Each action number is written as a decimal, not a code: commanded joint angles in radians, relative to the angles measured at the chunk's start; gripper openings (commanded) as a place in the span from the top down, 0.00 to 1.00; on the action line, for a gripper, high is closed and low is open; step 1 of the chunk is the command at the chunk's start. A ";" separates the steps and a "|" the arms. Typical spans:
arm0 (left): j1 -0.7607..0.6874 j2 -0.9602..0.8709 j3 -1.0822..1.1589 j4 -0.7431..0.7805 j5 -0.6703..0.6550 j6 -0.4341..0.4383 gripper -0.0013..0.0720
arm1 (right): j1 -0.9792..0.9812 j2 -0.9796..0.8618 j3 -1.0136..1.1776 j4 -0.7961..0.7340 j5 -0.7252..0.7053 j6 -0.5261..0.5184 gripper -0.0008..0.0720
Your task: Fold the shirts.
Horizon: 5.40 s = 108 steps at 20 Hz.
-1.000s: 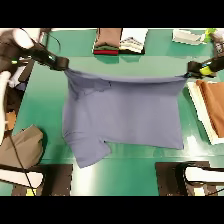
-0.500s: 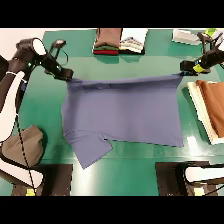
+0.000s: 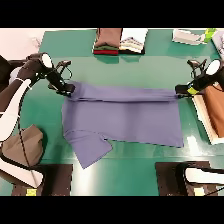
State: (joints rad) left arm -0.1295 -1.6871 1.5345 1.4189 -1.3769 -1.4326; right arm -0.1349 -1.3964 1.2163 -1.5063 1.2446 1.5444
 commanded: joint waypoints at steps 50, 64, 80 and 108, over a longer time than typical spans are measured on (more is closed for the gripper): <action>-0.261 0.844 -1.040 -0.135 0.275 -0.332 0.40 | 0.034 0.450 -0.705 0.100 0.064 0.078 0.96; -0.264 0.768 -1.060 -0.103 0.311 -0.346 0.40 | 0.034 0.451 -0.705 0.100 0.073 0.077 0.96; -0.261 1.077 -0.803 0.003 -0.116 -0.174 0.95 | 0.032 0.667 -0.494 0.043 0.309 0.008 0.97; -0.122 0.299 -0.266 0.194 0.366 -0.134 0.31 | -0.013 -0.160 0.248 0.149 0.079 0.004 0.46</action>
State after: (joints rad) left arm -0.2520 -1.3827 1.2106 1.6211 -0.9218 -1.5463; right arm -0.1223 -1.5642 1.4567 -1.3838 1.3293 1.5673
